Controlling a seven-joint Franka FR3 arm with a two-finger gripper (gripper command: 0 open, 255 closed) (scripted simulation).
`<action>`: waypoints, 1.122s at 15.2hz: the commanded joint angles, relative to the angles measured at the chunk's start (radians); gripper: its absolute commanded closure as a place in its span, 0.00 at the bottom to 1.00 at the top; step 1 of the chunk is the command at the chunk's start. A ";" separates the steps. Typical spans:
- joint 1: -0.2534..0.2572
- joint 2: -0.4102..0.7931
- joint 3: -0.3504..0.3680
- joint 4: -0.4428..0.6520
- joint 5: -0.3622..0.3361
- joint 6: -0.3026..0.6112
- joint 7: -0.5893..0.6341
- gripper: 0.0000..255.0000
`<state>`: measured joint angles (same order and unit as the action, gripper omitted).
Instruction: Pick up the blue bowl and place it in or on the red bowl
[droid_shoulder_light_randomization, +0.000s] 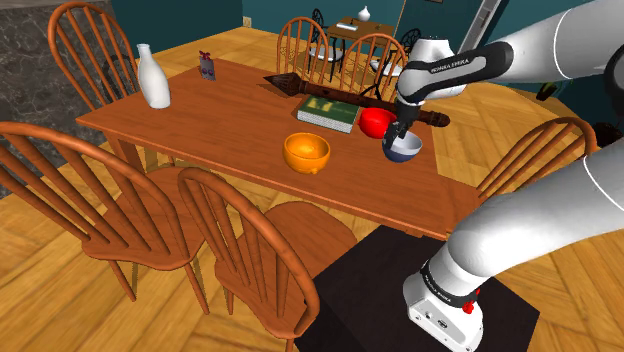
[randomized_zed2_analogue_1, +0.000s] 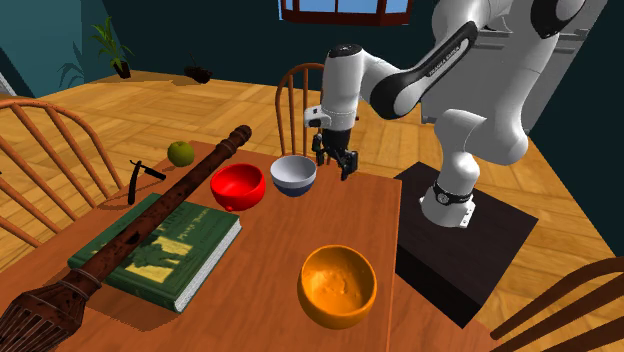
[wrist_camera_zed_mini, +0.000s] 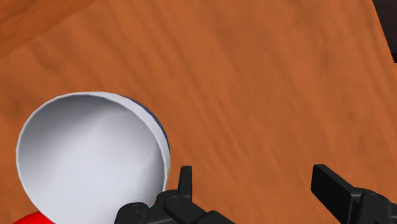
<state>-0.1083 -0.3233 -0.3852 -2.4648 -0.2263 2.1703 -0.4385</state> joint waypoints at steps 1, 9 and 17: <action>-0.004 0.072 -0.034 0.025 0.005 0.060 -0.044 0.00; -0.014 0.291 -0.101 0.102 0.084 0.222 -0.176 0.00; -0.017 0.344 -0.104 0.087 0.113 0.286 -0.197 0.00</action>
<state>-0.1251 0.0192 -0.4894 -2.3777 -0.1144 2.4550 -0.6355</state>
